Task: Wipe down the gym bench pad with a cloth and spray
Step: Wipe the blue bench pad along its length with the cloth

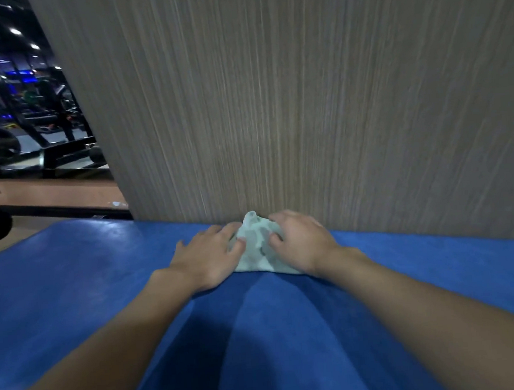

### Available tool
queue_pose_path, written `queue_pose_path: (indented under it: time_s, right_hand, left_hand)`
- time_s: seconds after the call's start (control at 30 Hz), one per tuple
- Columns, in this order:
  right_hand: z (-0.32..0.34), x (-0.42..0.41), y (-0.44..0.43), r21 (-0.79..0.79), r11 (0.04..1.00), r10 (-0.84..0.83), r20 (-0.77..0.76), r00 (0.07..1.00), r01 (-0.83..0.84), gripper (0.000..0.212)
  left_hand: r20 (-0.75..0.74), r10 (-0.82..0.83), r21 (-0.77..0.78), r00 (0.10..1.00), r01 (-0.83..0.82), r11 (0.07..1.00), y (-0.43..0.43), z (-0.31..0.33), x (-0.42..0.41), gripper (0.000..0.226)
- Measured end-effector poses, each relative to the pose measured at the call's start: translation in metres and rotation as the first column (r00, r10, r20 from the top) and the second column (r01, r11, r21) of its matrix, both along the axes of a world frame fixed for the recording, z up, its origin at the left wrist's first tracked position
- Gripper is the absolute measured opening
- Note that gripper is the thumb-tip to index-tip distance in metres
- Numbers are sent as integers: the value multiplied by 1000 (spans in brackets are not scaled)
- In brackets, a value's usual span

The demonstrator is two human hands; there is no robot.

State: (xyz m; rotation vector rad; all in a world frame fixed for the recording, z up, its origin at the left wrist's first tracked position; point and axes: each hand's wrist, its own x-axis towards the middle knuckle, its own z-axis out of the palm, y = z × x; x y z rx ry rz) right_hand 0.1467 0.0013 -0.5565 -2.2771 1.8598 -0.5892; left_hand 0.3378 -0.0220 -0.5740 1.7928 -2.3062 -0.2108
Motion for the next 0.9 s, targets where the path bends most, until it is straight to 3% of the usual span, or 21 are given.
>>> queue_pose_path:
  time_s: [0.07, 0.17, 0.23, 0.57, 0.9]
  right_hand:
    - [-7, 21, -17, 59, 997, 53, 3, 999, -53, 38]
    - [-22, 28, -31, 183, 980, 118, -205, 972, -81, 54]
    - [-25, 22, -31, 221, 974, 110, -254, 961, -53, 56]
    - [-28, -57, -8, 246, 968, 8, -242, 970, 53, 58]
    - [-24, -165, 40, 254, 952, -115, -225, 968, 172, 54]
  left_hand:
    - [10, -2, -1, 1000, 2, 1000, 1, -4, 8, 50]
    - [31, -7, -34, 999, 8, 999, 1, -6, 9, 54]
    - [50, -4, -36, 999, 6, 999, -2, -6, 5, 55]
    - [58, -118, 29, 991, 117, 993, 2, 1, -41, 43]
    - [175, -278, 61, 944, 271, 961, 26, -4, -126, 47]
